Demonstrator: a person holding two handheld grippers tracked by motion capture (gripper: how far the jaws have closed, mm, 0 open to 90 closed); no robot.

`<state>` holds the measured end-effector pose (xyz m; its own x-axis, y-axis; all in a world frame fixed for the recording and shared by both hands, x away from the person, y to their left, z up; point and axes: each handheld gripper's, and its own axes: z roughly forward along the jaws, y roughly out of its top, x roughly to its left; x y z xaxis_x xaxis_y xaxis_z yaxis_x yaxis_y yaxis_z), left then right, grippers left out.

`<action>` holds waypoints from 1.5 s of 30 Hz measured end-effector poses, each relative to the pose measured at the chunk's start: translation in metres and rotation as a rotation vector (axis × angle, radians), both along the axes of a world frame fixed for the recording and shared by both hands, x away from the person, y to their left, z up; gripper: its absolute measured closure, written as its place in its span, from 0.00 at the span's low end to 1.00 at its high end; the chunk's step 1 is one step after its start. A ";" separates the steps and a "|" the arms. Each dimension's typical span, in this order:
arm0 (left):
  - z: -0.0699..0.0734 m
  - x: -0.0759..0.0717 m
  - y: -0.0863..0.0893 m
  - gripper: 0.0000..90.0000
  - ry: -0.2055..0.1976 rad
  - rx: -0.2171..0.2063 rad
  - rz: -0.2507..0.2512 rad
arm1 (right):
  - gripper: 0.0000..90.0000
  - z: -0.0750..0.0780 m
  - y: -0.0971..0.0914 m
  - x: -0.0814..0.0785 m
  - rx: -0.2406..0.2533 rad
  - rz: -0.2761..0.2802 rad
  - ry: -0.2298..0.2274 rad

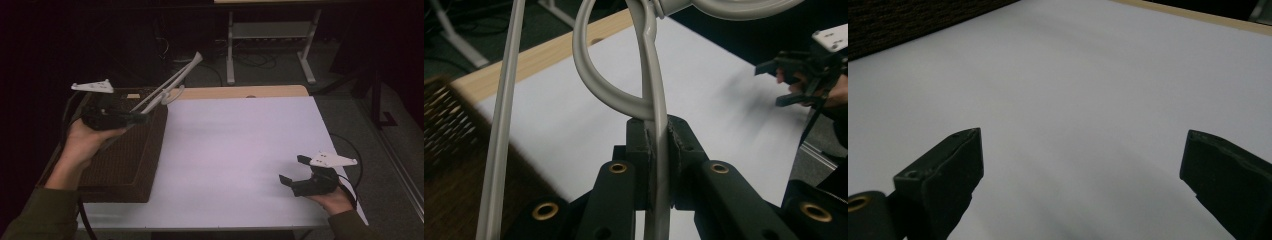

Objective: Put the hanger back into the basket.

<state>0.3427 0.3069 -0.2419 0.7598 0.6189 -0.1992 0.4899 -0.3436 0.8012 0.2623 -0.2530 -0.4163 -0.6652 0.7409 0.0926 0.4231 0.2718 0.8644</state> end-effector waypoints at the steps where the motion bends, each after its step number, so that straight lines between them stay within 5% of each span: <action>1: -0.002 -0.002 0.009 0.91 0.005 0.001 0.012 | 0.04 0.000 0.000 0.000 0.001 0.000 0.000; 11: -0.024 -0.014 0.068 0.91 0.054 0.024 0.064 | 0.03 -0.001 0.001 0.002 -0.007 -0.009 0.003; 19: -0.038 -0.022 0.099 0.91 0.094 0.061 0.074 | 0.03 -0.001 0.002 0.002 -0.012 -0.012 0.014; 43: -0.071 -0.015 0.113 0.91 0.197 0.133 0.101 | 0.03 -0.001 0.002 0.003 -0.023 -0.017 0.006; 44: -0.072 -0.015 0.114 0.90 0.188 0.129 0.105 | 0.03 -0.001 0.002 0.003 -0.023 -0.017 0.006; 45: -0.072 -0.015 0.115 0.78 0.170 0.138 0.118 | 0.03 -0.001 0.002 0.003 -0.022 -0.018 0.006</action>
